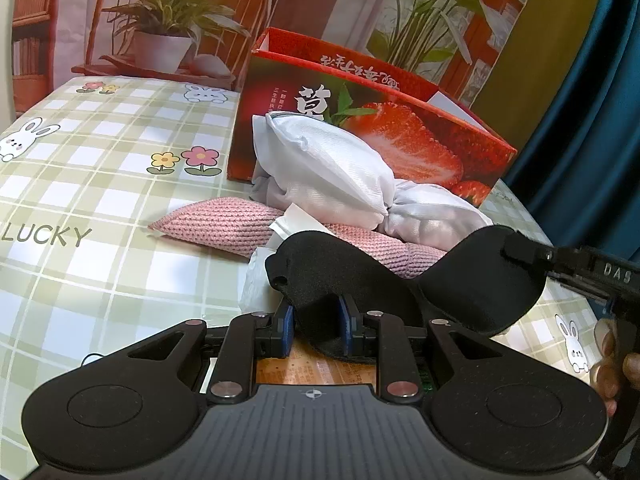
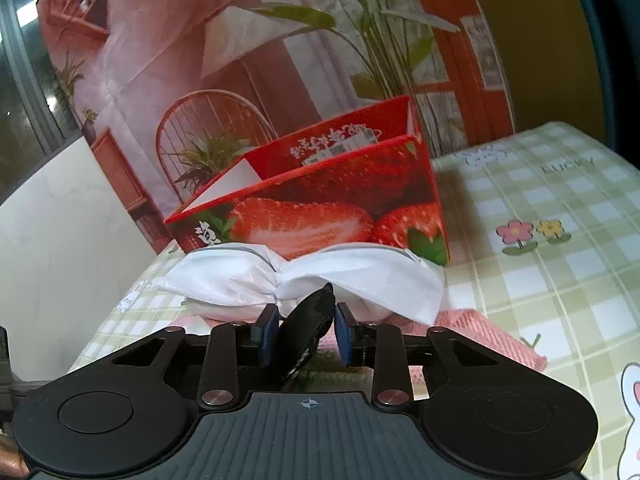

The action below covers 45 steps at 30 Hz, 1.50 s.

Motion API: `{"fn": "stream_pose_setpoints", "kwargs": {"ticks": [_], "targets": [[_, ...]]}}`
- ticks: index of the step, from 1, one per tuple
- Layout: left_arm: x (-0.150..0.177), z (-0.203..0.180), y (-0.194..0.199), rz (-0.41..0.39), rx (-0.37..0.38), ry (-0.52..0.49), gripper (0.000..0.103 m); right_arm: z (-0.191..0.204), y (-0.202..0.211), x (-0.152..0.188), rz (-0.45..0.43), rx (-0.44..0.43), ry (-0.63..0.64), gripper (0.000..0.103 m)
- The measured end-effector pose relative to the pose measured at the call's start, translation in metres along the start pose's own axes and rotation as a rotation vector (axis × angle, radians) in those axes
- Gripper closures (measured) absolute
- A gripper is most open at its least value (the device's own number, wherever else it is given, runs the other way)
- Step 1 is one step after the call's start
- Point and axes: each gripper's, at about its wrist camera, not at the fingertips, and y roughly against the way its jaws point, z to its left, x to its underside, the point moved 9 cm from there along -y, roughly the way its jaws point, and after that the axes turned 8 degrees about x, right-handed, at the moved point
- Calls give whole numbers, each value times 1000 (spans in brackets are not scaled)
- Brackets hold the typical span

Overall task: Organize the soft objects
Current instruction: 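Lift the black eye mask with both grippers and carry it into the red box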

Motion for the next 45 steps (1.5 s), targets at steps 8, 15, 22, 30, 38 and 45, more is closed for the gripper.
{"fn": "stream_pose_setpoints", "kwargs": {"ticks": [8, 15, 22, 30, 38, 45], "targets": [[-18, -14, 17, -87, 34, -69, 84, 5, 11, 1, -10, -4, 53, 85], [-50, -28, 38, -196, 33, -126, 85, 23, 26, -32, -89, -45, 114, 86], [-86, -39, 50, -262, 26, -183, 85, 37, 29, -67, -148, -67, 171, 86], [-143, -54, 48, -327, 17, -245, 85, 48, 17, -115, -198, -73, 213, 86], [-207, -66, 22, -366, -61, -348, 85, 54, -20, -168, -229, -30, 287, 86], [-235, -58, -26, -285, -92, -339, 85, 48, -75, -194, -169, 32, 314, 86]]}}
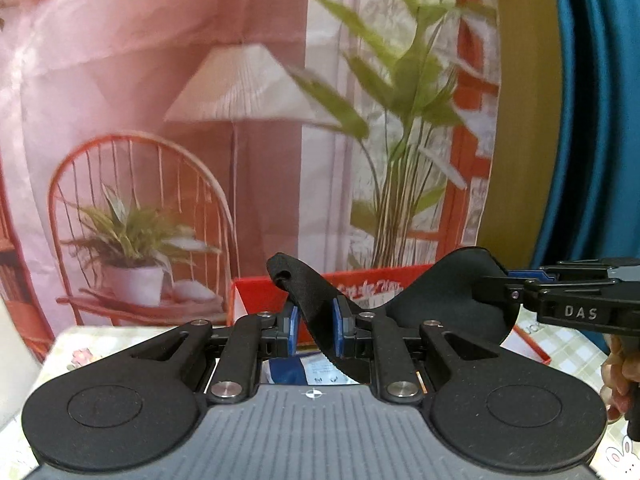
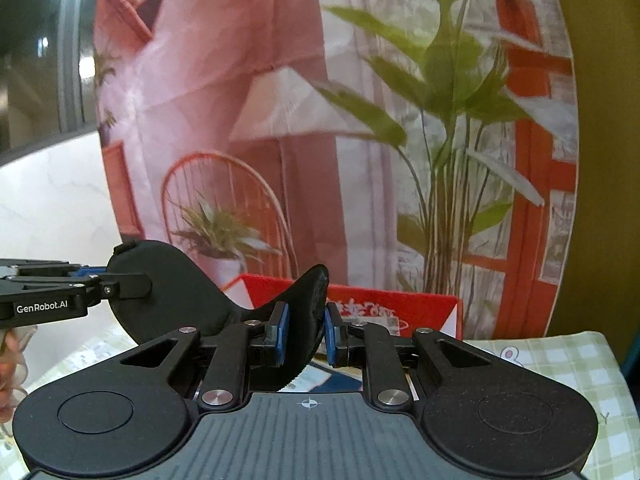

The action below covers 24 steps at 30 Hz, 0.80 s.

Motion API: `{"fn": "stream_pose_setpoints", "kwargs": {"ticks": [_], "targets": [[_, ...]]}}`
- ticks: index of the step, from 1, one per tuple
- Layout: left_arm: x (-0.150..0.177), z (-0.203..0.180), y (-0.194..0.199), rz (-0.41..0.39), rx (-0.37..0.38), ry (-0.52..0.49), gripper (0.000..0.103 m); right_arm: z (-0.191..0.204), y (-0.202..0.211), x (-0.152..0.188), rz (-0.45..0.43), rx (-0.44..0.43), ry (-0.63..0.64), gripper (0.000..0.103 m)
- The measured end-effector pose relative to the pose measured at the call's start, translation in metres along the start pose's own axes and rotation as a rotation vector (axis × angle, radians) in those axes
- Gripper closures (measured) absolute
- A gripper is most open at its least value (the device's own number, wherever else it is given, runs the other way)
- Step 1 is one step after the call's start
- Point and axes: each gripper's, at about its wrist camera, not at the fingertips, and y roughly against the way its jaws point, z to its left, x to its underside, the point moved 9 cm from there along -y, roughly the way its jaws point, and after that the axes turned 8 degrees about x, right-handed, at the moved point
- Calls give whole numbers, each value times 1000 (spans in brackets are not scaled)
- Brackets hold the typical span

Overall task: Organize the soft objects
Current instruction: 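Lift the black eye mask with both grippers and carry it into the red box, then open both grippers to drop the eye mask into the box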

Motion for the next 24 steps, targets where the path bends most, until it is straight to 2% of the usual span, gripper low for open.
{"fn": "stream_pose_setpoints", "kwargs": {"ticks": [8, 13, 24], "targets": [[36, 11, -45, 138, 28, 62, 85, -11, -47, 35, 148, 63, 64, 86], [60, 12, -59, 234, 42, 71, 85, -15, -60, 58, 225, 73, 78, 86], [66, 17, -64, 255, 42, 94, 83, -20, -64, 69, 274, 80, 40, 85]]}}
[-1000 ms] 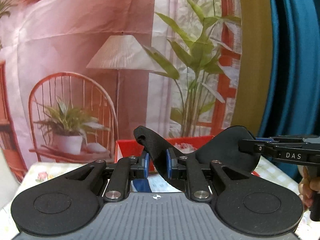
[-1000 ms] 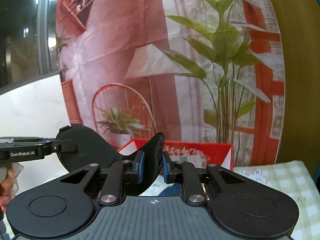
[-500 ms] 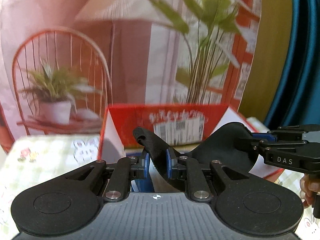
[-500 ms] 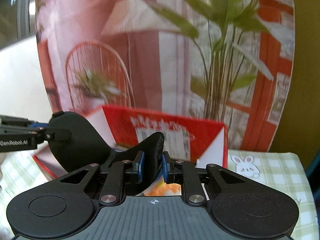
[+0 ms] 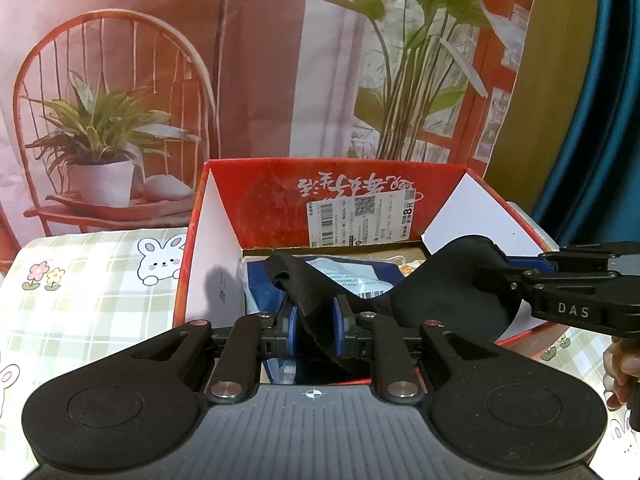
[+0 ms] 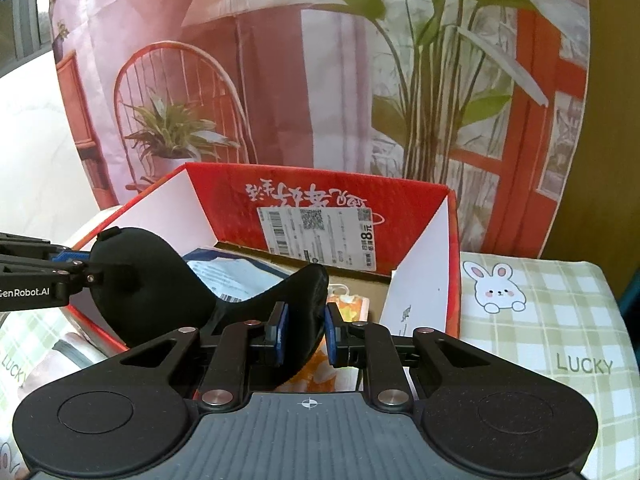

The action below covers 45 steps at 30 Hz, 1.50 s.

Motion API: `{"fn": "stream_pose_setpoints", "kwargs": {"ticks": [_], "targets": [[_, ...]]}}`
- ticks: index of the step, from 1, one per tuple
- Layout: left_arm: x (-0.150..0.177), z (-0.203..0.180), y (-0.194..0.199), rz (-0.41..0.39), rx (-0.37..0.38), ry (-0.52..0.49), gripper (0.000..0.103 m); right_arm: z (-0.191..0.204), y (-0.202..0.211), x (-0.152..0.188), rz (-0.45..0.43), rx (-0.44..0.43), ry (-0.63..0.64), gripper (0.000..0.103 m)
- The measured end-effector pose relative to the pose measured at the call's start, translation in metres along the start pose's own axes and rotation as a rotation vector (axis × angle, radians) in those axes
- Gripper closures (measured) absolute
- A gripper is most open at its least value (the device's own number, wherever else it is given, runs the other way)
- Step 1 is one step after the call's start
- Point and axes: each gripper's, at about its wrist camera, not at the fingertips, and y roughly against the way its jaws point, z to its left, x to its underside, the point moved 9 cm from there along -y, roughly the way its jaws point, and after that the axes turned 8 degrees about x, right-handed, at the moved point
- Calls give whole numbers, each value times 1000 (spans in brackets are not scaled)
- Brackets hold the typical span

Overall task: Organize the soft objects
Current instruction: 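Open both grippers to drop the eye mask into the box, then move both tools back down to the clear-wrapped sponge cake on the pile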

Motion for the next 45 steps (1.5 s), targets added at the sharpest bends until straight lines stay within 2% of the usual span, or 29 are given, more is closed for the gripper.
{"fn": "stream_pose_setpoints", "kwargs": {"ticks": [1, 3, 5, 7, 9, 13, 19, 25, 26, 33, 39, 43, 45], "targets": [[-1, -1, 1, -2, 0, 0, 83, 0, 1, 0, 0, 4, 2, 83], [-2, -1, 4, -10, 2, 9, 75, -1, 2, 0, -10, 25, 4, 75], [-4, 2, 7, -21, 1, 30, 42, -1, 6, -2, -31, 33, 5, 71], [-7, 4, 14, -48, -10, 40, 34, -1, 10, -3, -46, 44, 13, 68], [-8, 4, 20, -57, -3, 48, 31, -1, 15, -5, -61, 59, 19, 60], [-10, 4, 33, -87, -16, 52, 11, -1, 25, -8, -86, 63, 13, 44], [-10, 3, 53, -111, -28, 48, 9, 0, 41, -9, -107, 63, 3, 31], [0, -2, 81, -121, -58, 38, 2, 6, 65, -4, -140, 54, -21, 2], [3, -4, 86, -123, -66, 34, 0, 8, 71, -3, -152, 56, -26, 0], [35, -15, 119, -125, -64, 31, 0, 18, 104, 19, -194, 42, -81, 0], [79, -25, 138, -78, -80, 0, 0, 35, 132, 57, -201, -2, -96, 0], [109, -26, 151, -75, -91, -14, 0, 42, 149, 86, -206, 41, -77, 0], [125, -23, 156, -68, -100, 11, 0, 41, 156, 101, -210, 43, -120, 0]]}}
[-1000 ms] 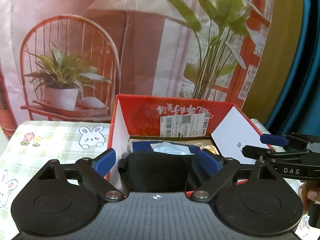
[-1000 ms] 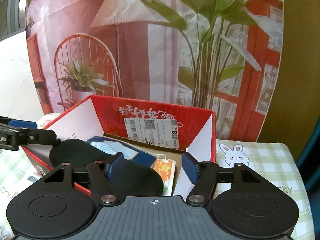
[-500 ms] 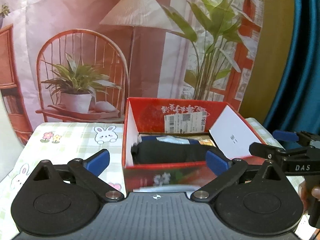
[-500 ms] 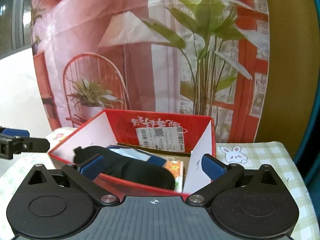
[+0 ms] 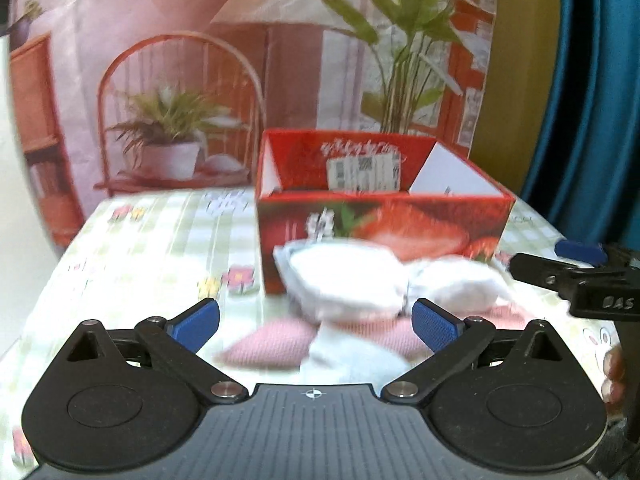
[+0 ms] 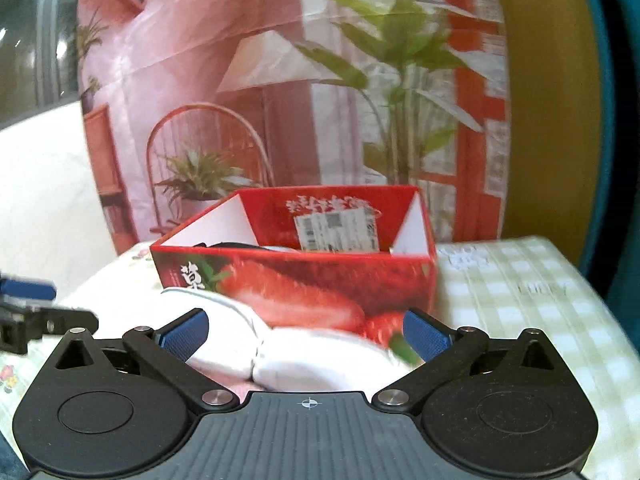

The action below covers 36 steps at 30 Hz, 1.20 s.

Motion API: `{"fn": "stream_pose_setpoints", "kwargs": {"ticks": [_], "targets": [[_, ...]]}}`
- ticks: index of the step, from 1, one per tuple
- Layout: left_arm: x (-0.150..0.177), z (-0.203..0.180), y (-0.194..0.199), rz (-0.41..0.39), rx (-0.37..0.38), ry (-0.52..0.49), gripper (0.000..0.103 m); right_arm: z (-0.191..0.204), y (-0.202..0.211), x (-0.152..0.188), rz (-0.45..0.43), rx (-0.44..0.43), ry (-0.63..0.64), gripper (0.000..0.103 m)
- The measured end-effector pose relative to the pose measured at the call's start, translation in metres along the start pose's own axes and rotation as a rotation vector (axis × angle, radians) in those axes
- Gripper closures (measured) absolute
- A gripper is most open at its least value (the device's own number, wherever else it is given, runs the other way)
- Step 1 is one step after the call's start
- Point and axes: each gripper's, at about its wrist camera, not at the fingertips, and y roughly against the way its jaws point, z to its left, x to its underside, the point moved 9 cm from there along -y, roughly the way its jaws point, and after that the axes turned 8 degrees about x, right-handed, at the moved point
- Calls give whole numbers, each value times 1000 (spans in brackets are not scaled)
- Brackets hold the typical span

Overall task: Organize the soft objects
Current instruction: 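Move both tools back down to the clear-wrapped sponge cake on the pile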

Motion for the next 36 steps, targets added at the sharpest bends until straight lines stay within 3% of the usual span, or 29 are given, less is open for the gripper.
{"fn": "stream_pose_setpoints", "kwargs": {"ticks": [3, 9, 20, 24, 32, 36], "targets": [[22, 3, 6, 33, -4, 25, 0, -1, 9, 22, 50, -41, -69, 0], [57, 11, 23, 82, -11, 53, 0, 26, 22, 49, 80, -75, -11, 1], [67, 21, 38, 50, -2, 139, 1, 72, 28, 66, 176, -186, 137, 0], [70, 28, 39, 38, 15, 178, 7, 83, 30, 67, 174, -224, 177, 2], [86, 25, 20, 114, 130, 251, 42, 119, 27, 89, 239, -331, 333, 48], [95, 19, 10, 151, 176, 266, 47, 124, 25, 98, 281, -359, 339, 59]]}}
